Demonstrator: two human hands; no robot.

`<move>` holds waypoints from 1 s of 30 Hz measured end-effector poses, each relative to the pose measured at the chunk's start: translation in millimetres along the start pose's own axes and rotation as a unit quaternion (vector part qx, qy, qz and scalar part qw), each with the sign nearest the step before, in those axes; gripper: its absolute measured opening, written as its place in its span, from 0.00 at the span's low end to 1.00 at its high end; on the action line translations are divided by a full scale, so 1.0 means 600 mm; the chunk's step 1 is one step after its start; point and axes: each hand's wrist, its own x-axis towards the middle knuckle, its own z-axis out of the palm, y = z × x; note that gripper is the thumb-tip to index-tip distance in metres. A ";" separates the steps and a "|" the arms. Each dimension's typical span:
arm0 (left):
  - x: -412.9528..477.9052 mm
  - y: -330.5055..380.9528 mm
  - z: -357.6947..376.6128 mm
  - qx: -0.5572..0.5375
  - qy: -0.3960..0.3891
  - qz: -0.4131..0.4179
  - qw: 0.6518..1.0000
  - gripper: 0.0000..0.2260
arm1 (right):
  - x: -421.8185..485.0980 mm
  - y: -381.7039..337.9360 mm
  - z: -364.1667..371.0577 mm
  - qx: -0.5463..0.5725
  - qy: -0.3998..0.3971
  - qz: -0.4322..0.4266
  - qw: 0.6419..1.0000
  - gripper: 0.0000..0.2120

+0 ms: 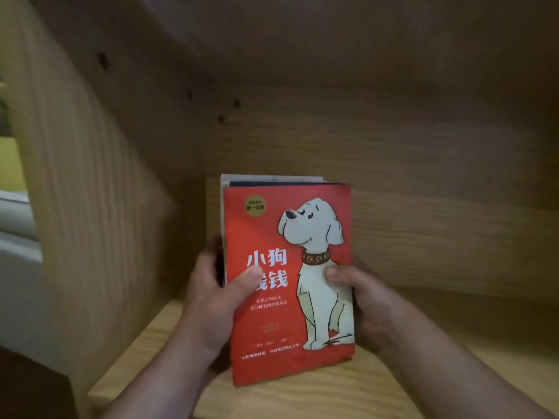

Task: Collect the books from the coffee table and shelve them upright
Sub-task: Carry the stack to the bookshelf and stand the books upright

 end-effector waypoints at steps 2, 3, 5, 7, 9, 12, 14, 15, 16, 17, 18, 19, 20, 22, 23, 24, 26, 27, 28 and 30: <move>0.006 -0.010 -0.007 0.002 -0.008 0.036 0.999 0.35 | 0.004 0.007 -0.003 0.006 -0.033 -0.011 0.999 0.49; 0.007 -0.014 -0.010 0.003 -0.012 0.049 0.999 0.35 | 0.002 0.009 -0.004 0.010 -0.054 -0.019 0.998 0.50; 0.007 -0.019 -0.015 0.002 -0.021 0.064 0.998 0.36 | -0.001 0.010 -0.008 0.010 -0.099 -0.017 0.995 0.44; 0.007 -0.024 -0.012 0.010 -0.028 0.077 0.997 0.38 | -0.005 0.005 -0.022 -0.023 -0.102 -0.016 0.994 0.38; 0.004 -0.024 -0.012 0.018 -0.026 0.095 0.995 0.39 | -0.008 -0.007 -0.026 -0.104 -0.075 -0.017 0.992 0.40; -0.004 -0.023 -0.009 0.030 -0.022 0.118 0.992 0.35 | -0.020 -0.013 -0.021 -0.243 -0.013 -0.084 0.966 0.25; -0.006 -0.024 -0.010 0.056 0.013 0.140 0.988 0.32 | -0.020 -0.003 0.000 -0.279 0.030 -0.153 0.948 0.11; -0.004 -0.026 -0.011 0.081 0.042 0.154 0.984 0.31 | -0.017 0.004 0.015 -0.265 0.060 -0.170 0.947 0.07; -0.002 -0.027 -0.012 0.113 0.073 0.168 0.977 0.32 | -0.009 0.013 0.027 -0.264 0.084 -0.172 0.945 0.04; 0.002 -0.029 -0.014 0.145 0.106 0.178 0.968 0.33 | -0.002 0.019 0.041 -0.283 0.110 -0.181 0.935 0.04; 0.004 -0.029 -0.014 0.177 0.139 0.183 0.957 0.34 | 0.008 0.024 0.049 -0.299 0.130 -0.191 0.926 0.04; 0.004 -0.028 -0.014 0.212 0.172 0.186 0.944 0.37 | 0.014 0.028 0.059 -0.299 0.150 -0.206 0.920 0.07; 0.003 -0.027 -0.012 0.243 0.200 0.185 0.931 0.40 | 0.019 0.034 0.065 -0.329 0.153 -0.222 0.905 0.10; -0.003 -0.021 -0.008 0.310 0.239 0.175 0.903 0.48 | 0.025 0.043 0.079 -0.377 0.144 -0.224 0.887 0.14; -0.007 -0.018 -0.006 0.340 0.249 0.167 0.891 0.50 | 0.027 0.050 0.081 -0.401 0.135 -0.209 0.882 0.13; -0.013 -0.014 -0.004 0.365 0.252 0.157 0.883 0.53 | 0.031 0.059 0.079 -0.431 0.126 -0.207 0.869 0.11; -0.024 -0.008 -0.006 0.390 0.234 0.135 0.880 0.56 | 0.034 0.069 0.078 -0.489 0.121 -0.188 0.843 0.08; -0.026 -0.008 -0.011 0.393 0.218 0.125 0.885 0.57 | 0.028 0.071 0.076 -0.506 0.110 -0.175 0.838 0.08; -0.029 -0.007 -0.022 0.395 0.196 0.113 0.890 0.58 | 0.024 0.070 0.070 -0.511 0.089 -0.164 0.839 0.11; -0.036 -0.004 -0.050 0.386 0.136 0.110 0.906 0.56 | 0.005 0.070 0.070 -0.499 0.041 -0.147 0.853 0.22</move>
